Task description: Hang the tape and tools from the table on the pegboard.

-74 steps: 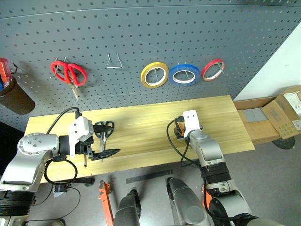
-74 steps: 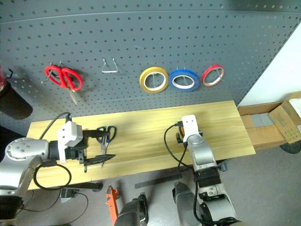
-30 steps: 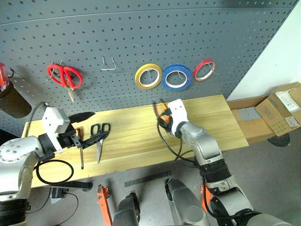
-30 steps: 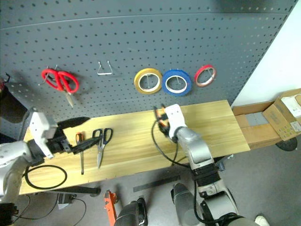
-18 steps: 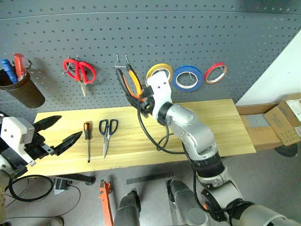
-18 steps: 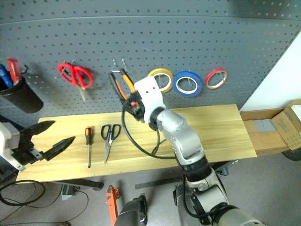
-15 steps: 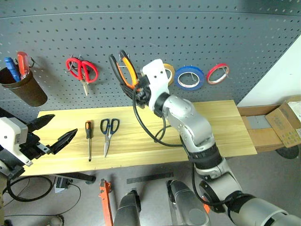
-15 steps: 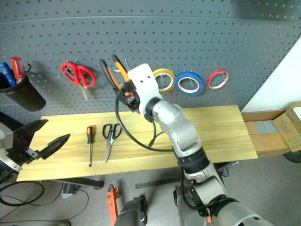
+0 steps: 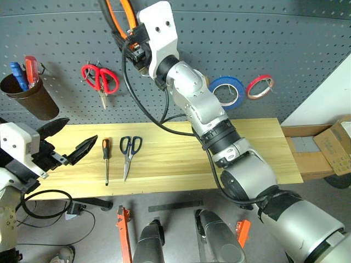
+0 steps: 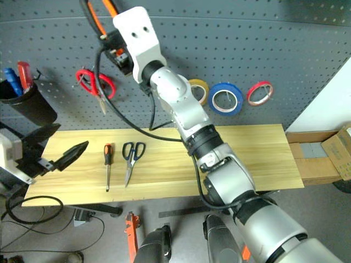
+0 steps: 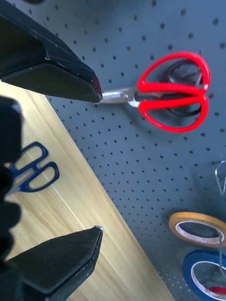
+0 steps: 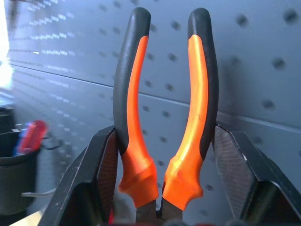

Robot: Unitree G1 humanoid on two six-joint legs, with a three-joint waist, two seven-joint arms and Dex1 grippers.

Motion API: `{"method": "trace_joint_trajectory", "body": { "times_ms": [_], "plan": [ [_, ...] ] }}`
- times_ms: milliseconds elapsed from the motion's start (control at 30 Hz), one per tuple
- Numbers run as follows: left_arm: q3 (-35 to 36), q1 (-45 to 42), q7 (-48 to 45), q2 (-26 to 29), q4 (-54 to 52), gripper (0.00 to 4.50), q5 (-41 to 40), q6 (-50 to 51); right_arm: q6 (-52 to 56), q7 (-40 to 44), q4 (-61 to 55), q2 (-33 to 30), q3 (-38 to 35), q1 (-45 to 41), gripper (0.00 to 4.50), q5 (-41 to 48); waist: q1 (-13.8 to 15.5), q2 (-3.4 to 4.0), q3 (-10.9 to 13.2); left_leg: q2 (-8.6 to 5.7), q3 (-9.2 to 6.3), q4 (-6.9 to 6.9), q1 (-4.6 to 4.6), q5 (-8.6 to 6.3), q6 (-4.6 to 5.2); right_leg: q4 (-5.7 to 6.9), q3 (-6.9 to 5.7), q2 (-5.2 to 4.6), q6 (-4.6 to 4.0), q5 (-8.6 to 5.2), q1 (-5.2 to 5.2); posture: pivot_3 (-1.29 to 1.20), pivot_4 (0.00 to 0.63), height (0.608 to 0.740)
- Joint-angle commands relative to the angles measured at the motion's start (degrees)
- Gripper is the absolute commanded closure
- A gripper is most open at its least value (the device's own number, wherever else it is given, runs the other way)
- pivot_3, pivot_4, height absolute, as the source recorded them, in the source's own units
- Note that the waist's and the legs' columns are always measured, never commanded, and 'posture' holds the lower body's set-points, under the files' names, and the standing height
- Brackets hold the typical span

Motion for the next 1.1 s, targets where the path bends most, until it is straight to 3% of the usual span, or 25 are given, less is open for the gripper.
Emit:
{"method": "trace_joint_trajectory", "body": {
  "times_ms": [33,367,700,1100],
  "plan": [
    [-0.64,-1.22,0.56,0.08,-1.03,0.00,-0.03,-1.25,-9.13,-2.71,4.72,7.65,-2.43,-8.65,2.02,0.44,0.09,0.00,0.02,0.00,0.01,0.00,-0.04,0.00,0.00,0.00,0.00,0.00,0.00,0.00,-0.04,-0.11,0.270,0.740],
    [-3.00,-4.16,1.17,0.35,-1.24,0.00,0.08,-0.78,-20.41,-7.46,20.08,10.04,-4.07,-14.75,2.02,-1.12,0.70,0.03,0.04,0.02,-0.09,0.00,-0.05,0.00,0.00,0.02,-0.08,0.01,-0.07,0.03,-0.04,-0.08,0.273,0.740],
    [-3.30,-4.66,2.20,0.31,-2.36,0.00,-0.06,-0.27,-23.53,-7.79,25.24,11.48,-2.16,-14.85,2.02,-5.45,1.25,0.05,0.13,0.01,-0.10,-0.01,-0.05,0.00,0.00,0.03,-0.10,0.08,-0.08,0.03,-0.05,-0.03,0.283,0.740],
    [-2.68,-4.16,3.14,0.90,-4.53,0.00,-0.77,1.15,-22.98,-12.57,27.93,11.74,-2.21,-15.56,2.02,-9.82,4.25,0.10,0.37,0.00,-0.14,-0.04,-0.06,0.00,0.00,0.00,-0.18,0.22,-0.21,-0.05,-0.06,0.06,0.296,0.740]
  ]
}}
